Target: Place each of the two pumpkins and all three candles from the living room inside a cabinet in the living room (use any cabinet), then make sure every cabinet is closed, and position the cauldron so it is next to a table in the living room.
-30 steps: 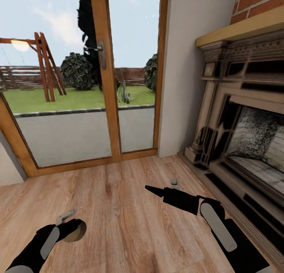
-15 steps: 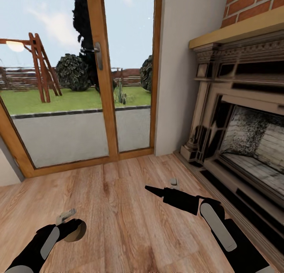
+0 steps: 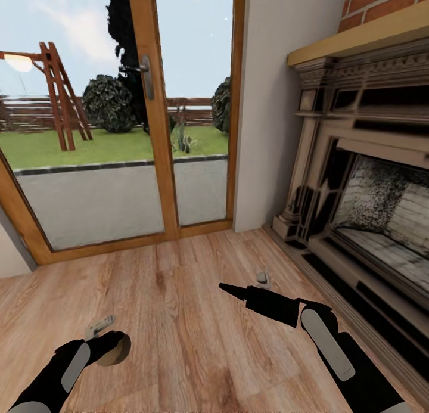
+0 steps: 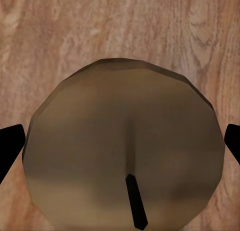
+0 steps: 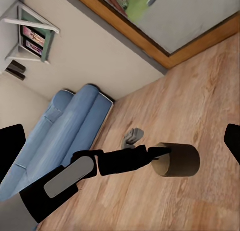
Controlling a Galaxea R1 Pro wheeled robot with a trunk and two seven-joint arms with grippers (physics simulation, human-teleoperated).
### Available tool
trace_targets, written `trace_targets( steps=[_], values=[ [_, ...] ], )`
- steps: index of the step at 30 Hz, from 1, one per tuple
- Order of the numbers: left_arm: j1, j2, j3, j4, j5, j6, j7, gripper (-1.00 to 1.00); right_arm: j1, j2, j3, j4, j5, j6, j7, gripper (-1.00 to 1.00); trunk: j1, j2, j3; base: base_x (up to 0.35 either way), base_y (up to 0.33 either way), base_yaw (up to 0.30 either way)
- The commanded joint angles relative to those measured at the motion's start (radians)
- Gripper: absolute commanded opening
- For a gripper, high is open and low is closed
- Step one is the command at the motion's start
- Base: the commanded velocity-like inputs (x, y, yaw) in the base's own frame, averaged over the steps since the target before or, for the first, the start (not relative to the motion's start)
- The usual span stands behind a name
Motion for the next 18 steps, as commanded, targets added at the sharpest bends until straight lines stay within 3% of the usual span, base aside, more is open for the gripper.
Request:
trace_targets(
  steps=[1, 5, 18],
  values=[
    [0.000, -0.001, 0.001, -0.002, 0.011, 0.006, 0.008, -1.00, -0.001, -0.001, 0.001, 0.000, -0.005, 0.004, 0.000, 1.00, 0.000, 0.000, -0.003, 0.000, 0.000, 0.000],
    [0.000, -0.003, 0.000, -0.002, 0.011, 0.006, 0.008, -1.00, -0.001, -0.002, 0.001, 0.000, -0.005, 0.003, 0.003, 1.00, -0.002, 0.001, 0.007, 0.000, 0.000, 0.000],
    [0.000, -0.003, 0.000, -0.002, 0.011, 0.006, 0.007, -1.00, 0.000, -0.001, 0.002, 0.000, -0.005, 0.001, 0.011, 1.00, -0.052, 0.092, 0.042, 0.000, 0.000, -0.025]
  ],
)
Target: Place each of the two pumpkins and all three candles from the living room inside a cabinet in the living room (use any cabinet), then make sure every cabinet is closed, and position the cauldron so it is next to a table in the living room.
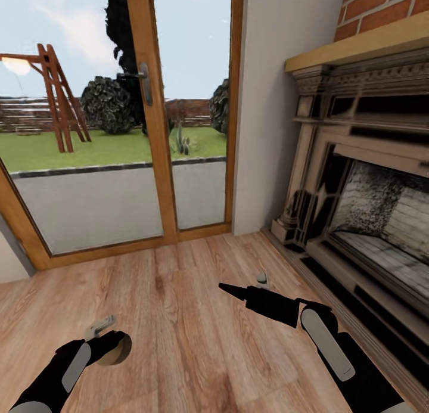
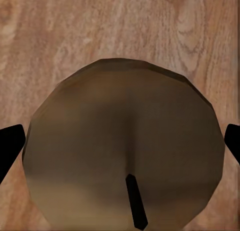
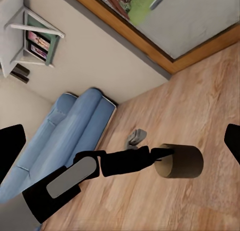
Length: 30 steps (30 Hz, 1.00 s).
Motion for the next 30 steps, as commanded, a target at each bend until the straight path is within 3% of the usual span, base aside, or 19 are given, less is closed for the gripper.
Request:
trace_targets(
  steps=[1, 30],
  values=[
    [0.000, 0.000, 0.000, -0.002, 0.010, 0.006, 0.008, -1.00, -0.001, -0.001, 0.001, 0.000, -0.005, 0.005, -0.001, 1.00, -0.004, 0.007, 0.001, 0.000, 0.000, -0.117],
    [0.000, -0.003, 0.000, -0.003, 0.010, 0.005, 0.009, -1.00, -0.002, 0.001, -0.001, 0.031, -0.005, 0.006, 0.001, 1.00, -0.115, 0.210, 0.055, 0.000, 0.000, -0.178]
  ],
)
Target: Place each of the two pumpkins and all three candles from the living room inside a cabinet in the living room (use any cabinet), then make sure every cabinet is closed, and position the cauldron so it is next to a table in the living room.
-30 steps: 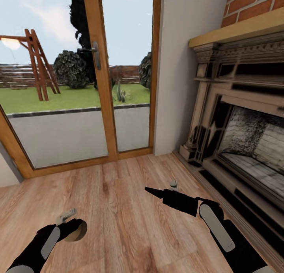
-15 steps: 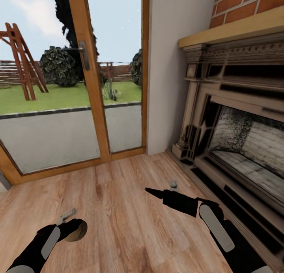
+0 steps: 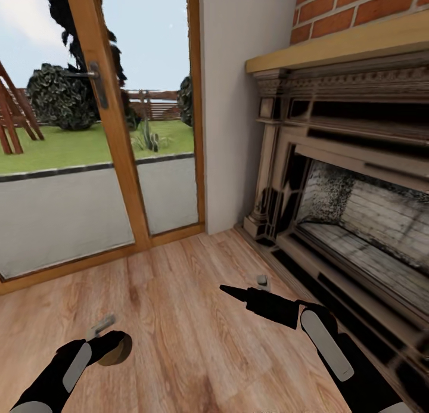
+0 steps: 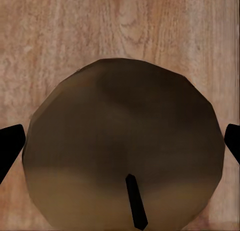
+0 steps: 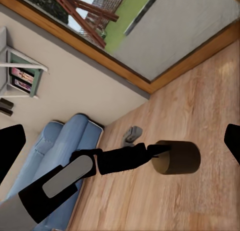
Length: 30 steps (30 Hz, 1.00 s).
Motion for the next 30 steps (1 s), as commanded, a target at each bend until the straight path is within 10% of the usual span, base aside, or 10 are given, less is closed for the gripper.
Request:
trace_targets(
  steps=[1, 30],
  values=[
    [0.000, 0.000, 0.000, -0.003, 0.011, 0.006, 0.008, -1.00, -0.001, -0.001, 0.001, 0.001, -0.005, 0.004, -0.001, 1.00, -0.004, 0.007, 0.001, 0.000, 0.000, -0.245],
    [0.000, 0.002, 0.000, -0.003, 0.010, 0.004, 0.011, -1.00, -0.001, -0.002, 0.001, 0.000, -0.006, 0.003, 0.001, 1.00, -0.115, 0.210, 0.088, 0.000, 0.000, -0.280]
  ],
)
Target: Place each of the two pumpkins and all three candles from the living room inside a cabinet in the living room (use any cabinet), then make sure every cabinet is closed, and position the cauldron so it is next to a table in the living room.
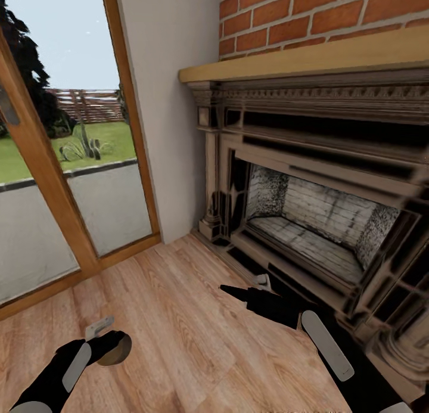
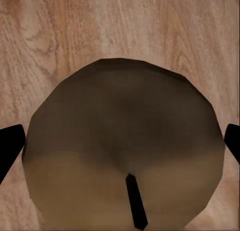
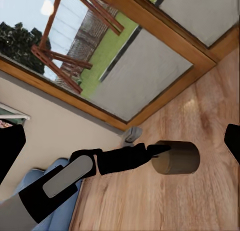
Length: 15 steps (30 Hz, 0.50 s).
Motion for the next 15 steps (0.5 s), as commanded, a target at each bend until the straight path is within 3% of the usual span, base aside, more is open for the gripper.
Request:
trace_targets(
  steps=[1, 10, 15],
  values=[
    [0.000, 0.000, 0.000, -0.003, 0.011, 0.005, 0.008, -1.00, -0.001, -0.001, 0.001, 0.000, -0.005, 0.004, 0.000, 1.00, -0.004, 0.007, 0.002, 0.000, 0.000, -0.223],
    [0.000, 0.000, 0.000, -0.002, 0.011, 0.004, 0.008, -1.00, -0.001, -0.001, 0.001, -0.001, -0.003, 0.003, 0.000, 1.00, -0.039, 0.070, 0.031, 0.000, 0.000, -0.040],
    [0.000, 0.001, 0.000, -0.002, 0.010, 0.004, 0.008, -1.00, -0.001, 0.001, 0.002, -0.001, -0.004, 0.002, 0.000, 1.00, -0.058, 0.105, 0.051, 0.000, 0.000, -0.134]
  ],
)
